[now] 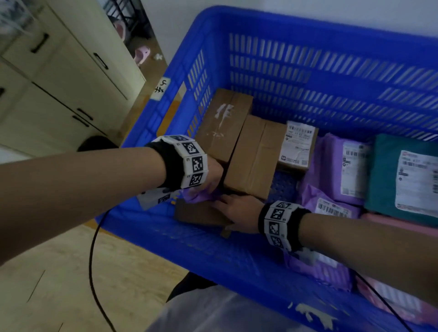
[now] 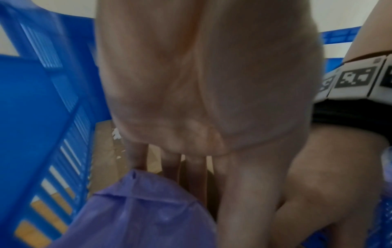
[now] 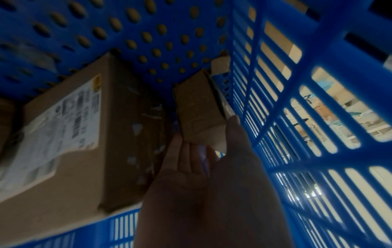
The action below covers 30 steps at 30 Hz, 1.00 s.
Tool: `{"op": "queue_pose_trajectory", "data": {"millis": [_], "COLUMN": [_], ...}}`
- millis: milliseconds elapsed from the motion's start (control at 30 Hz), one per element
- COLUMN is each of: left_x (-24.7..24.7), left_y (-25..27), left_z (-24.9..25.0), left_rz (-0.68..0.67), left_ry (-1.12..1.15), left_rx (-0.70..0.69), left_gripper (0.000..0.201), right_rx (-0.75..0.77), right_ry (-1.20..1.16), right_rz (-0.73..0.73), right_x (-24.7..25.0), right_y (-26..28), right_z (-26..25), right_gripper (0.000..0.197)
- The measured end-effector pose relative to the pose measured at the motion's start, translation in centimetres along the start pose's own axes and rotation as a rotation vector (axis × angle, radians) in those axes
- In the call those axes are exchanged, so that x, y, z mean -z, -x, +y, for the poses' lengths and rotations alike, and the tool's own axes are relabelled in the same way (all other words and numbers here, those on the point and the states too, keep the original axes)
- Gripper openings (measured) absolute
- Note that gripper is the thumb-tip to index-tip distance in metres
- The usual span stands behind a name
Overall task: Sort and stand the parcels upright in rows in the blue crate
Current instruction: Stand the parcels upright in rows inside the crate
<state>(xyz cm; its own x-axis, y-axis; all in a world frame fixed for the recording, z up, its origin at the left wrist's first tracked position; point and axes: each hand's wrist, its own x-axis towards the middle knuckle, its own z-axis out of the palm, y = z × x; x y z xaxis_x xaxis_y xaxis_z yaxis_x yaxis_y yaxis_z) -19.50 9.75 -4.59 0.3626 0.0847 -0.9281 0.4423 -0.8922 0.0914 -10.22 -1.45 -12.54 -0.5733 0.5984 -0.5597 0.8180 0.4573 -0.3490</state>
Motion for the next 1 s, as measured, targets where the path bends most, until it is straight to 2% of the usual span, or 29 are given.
{"op": "queue_pose_trajectory", "data": {"millis": [200,400,567,700,800,900,1000], "left_x": [0.8,1.7,3.6,5.0,6.1,7.6,8.8], "left_y": [0.2,0.9,2.0,2.8,3.2,3.3,3.2], "left_z": [-0.1,0.4,0.9,0.8,1.0,1.4,1.5], "left_rz": [-0.067,-0.053,-0.039,-0.005,0.092,0.256,0.361], "left_ry": [0.135,0.065,0.151,0.379,0.524,0.464,0.431], "left_rx": [0.003,0.019,-0.02,-0.08,-0.114,-0.09,-0.054], "left_gripper": [0.043,0.063,0.06,0.05,0.048,0.051,0.053], "right_rx": [-0.062,-0.093,-0.17,-0.267,-0.331,-0.372,-0.404], "right_ry": [-0.095,-0.272,-0.395,-0.602,-0.694,-0.742,-0.752], "right_rz": [0.002,-0.01,0.103,0.205,0.27,0.339,0.432], "right_x": [0.2,3.3,6.9,8.4,9.4,10.1,10.7], "right_y": [-0.3,2.8,7.3,10.5,12.6,14.5,16.0], "right_z": [-0.1,1.0,2.4,4.3,5.9,7.2,8.0], "right_gripper": [0.077,0.073,0.066,0.062,0.051,0.042,0.04]}}
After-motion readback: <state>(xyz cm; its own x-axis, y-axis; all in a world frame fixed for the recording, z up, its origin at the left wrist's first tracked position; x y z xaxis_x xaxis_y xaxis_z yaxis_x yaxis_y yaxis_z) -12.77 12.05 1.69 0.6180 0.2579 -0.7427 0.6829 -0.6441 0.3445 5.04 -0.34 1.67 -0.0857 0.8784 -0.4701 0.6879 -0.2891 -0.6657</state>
